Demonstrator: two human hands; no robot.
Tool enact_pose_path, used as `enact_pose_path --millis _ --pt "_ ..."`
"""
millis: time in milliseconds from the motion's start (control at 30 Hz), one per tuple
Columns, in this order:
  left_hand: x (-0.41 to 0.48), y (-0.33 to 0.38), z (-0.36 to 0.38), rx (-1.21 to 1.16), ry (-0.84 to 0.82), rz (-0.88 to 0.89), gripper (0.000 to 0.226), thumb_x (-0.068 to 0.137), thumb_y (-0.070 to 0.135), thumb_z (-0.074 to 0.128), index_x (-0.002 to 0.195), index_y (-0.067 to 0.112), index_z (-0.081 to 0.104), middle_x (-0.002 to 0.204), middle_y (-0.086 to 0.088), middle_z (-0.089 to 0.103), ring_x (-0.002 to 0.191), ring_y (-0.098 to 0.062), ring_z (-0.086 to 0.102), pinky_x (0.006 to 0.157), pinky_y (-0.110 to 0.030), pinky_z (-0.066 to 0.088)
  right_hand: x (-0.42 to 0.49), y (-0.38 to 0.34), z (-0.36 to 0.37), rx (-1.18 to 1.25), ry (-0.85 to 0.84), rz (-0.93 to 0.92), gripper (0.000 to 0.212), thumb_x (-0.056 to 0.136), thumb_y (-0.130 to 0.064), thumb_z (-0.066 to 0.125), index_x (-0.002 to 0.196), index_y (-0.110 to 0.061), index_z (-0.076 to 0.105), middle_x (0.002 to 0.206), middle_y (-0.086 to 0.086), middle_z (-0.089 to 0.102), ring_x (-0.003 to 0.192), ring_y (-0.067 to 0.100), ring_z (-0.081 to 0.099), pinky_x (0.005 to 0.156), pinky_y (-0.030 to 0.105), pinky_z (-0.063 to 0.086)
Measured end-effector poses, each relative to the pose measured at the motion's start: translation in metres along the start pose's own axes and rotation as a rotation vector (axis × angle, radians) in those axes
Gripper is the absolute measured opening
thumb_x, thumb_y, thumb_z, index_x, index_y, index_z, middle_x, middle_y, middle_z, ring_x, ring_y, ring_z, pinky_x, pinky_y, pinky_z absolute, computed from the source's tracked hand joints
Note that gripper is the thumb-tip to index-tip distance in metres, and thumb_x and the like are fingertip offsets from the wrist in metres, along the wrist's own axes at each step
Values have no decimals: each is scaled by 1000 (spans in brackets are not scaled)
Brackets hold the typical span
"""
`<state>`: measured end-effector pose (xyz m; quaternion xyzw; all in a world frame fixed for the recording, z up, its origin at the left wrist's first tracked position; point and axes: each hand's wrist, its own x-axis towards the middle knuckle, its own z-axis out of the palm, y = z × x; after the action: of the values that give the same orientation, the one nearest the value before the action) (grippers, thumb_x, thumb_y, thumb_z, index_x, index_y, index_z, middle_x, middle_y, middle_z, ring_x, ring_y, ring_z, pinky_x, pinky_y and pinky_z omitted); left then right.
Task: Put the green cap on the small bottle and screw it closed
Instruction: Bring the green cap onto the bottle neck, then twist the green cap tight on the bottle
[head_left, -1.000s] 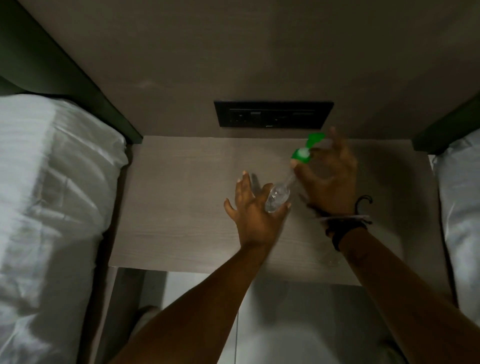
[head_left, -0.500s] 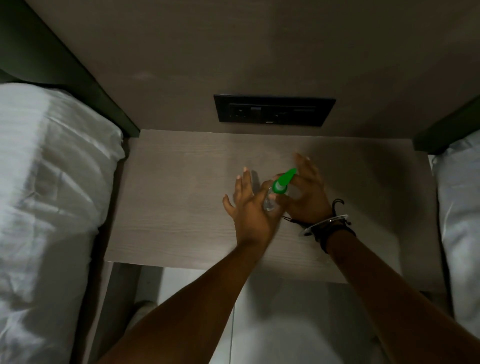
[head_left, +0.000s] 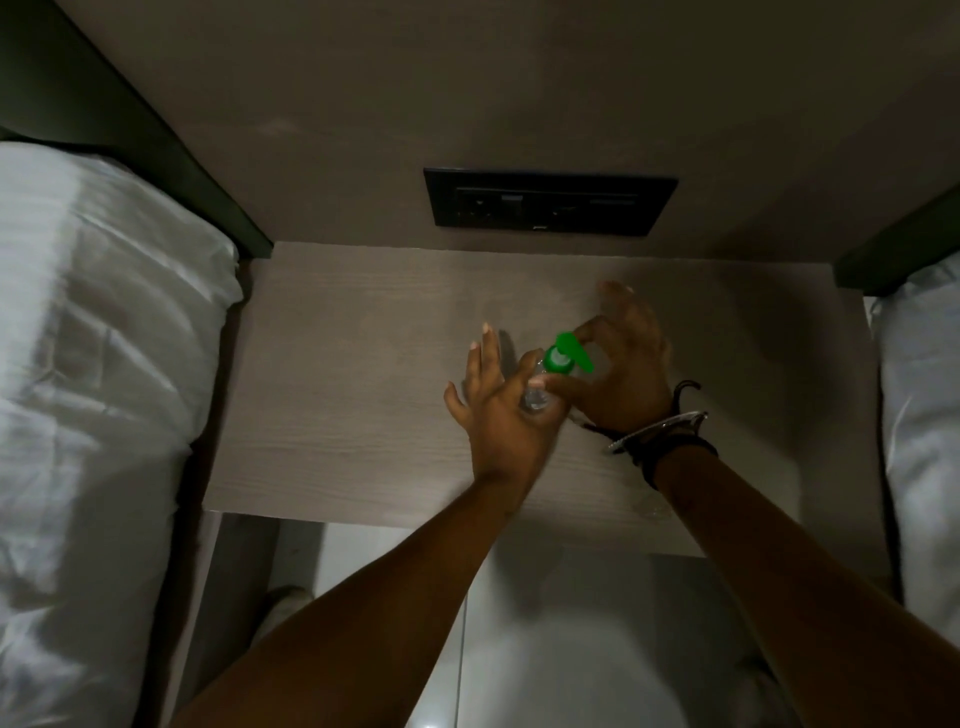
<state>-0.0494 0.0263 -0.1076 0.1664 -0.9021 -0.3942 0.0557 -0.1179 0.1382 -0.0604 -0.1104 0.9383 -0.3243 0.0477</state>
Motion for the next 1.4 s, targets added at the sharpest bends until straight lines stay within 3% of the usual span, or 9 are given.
enact_pose_path --millis 100,233,400,633,833,933,1167,1300,1400 --pt "0 1 -1 27 5 -6 44 85 46 47 128 36 53 162 -3 10 148 -22 3 114 -61 -3 0 -4 2 3 -68 40 91 50 -54 84 127 -25 44 155 16 22 140 38 24 114 62 22" --pt "1 -1 -3 -5 6 43 49 75 60 53 118 38 60 162 -2 6 148 -21 0 113 -53 -8 1 -2 -2 21 -64 -70 44 65 -33 84 102 -15 68 155 14 26 144 37 18 113 66 19" --pt "3 -5 -1 38 15 45 34 87 47 49 119 39 57 163 -3 0 148 -23 -6 113 -63 -5 -3 -10 6 -137 -30 -34 76 54 -64 76 113 -19 59 156 14 23 144 34 17 114 59 14" --pt "2 0 -3 -12 -5 65 38 74 60 51 90 30 67 162 -5 2 148 -24 -7 114 -55 -11 -3 -7 0 -127 48 -73 43 64 -47 77 82 -9 68 145 13 45 139 34 30 107 59 22" --pt "5 -4 -3 -57 -22 35 45 76 59 56 112 34 63 162 -4 1 149 -24 -6 114 -60 -8 0 -9 -3 -66 -23 -130 59 63 -56 72 107 -18 64 154 14 30 141 36 24 111 61 19" --pt "4 -4 -1 -65 -21 51 52 73 65 52 115 36 62 162 -4 3 149 -23 -5 113 -56 -10 -3 -4 -4 -110 22 -143 55 69 -62 53 88 -12 69 144 10 47 139 33 32 109 60 23" --pt "9 -7 -2 -67 -55 47 49 76 52 63 122 36 59 162 -2 0 148 -23 -5 114 -59 -8 -3 -2 3 -128 -16 -70 74 61 -69 58 118 -20 55 156 13 25 142 35 22 112 63 19" --pt "7 -5 -3 -85 -57 60 50 76 54 61 123 38 57 162 -2 1 148 -22 -6 114 -56 -10 -4 -3 -1 -80 41 -85 46 65 -51 69 91 -13 69 146 10 44 139 34 31 108 63 25" --pt "8 -6 -1 -48 -56 47 46 79 50 61 122 33 60 162 -2 2 148 -23 -4 114 -61 -5 -1 -7 3 -106 40 -18 61 56 -53 81 100 -13 64 146 12 41 136 33 34 109 57 27"
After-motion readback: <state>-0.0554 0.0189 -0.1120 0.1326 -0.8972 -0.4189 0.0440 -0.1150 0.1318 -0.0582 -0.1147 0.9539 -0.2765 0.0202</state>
